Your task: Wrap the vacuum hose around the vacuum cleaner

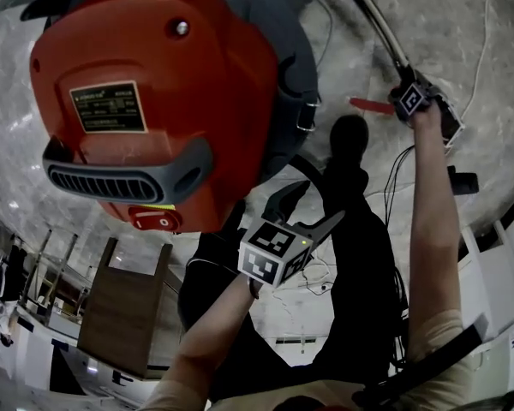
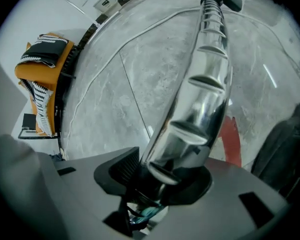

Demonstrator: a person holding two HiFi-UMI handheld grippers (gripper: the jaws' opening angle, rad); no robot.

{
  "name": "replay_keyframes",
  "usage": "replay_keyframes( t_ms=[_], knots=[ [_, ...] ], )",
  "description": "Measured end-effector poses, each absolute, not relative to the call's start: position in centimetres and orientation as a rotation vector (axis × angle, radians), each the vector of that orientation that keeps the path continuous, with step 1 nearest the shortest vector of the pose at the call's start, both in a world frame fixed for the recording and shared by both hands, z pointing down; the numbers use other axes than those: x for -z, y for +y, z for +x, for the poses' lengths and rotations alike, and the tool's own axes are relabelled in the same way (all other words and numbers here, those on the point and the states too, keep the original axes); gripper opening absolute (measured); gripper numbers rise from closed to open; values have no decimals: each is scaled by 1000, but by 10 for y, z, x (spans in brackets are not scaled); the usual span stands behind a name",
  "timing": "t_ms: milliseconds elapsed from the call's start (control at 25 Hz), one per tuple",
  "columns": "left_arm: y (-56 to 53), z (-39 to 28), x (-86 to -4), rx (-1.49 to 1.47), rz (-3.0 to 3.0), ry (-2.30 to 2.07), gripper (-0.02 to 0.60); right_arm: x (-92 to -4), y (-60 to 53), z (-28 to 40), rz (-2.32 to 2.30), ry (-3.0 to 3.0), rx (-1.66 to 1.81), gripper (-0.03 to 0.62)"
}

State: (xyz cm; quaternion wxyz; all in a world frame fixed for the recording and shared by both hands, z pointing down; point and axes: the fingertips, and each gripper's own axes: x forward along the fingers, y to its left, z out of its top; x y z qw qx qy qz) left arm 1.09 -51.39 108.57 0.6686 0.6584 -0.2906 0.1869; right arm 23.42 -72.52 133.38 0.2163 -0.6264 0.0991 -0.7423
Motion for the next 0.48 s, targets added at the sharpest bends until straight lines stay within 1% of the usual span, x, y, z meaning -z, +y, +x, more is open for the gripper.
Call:
replay_keyframes(
  t_ms=[200, 360, 480],
  knots=[
    [-521, 7, -1092, -395, 1485, -676, 360, -1353, -710, 233, -1804, 228, 2078, 170],
    [-524, 2, -1091, -401, 1447, -654, 360, -1350, -704, 236, -1824, 248, 2048, 176],
    [-519, 6, -1098, -392, 1468, -645, 360, -1350, -699, 238, -1813, 321, 2015, 202]
  ],
)
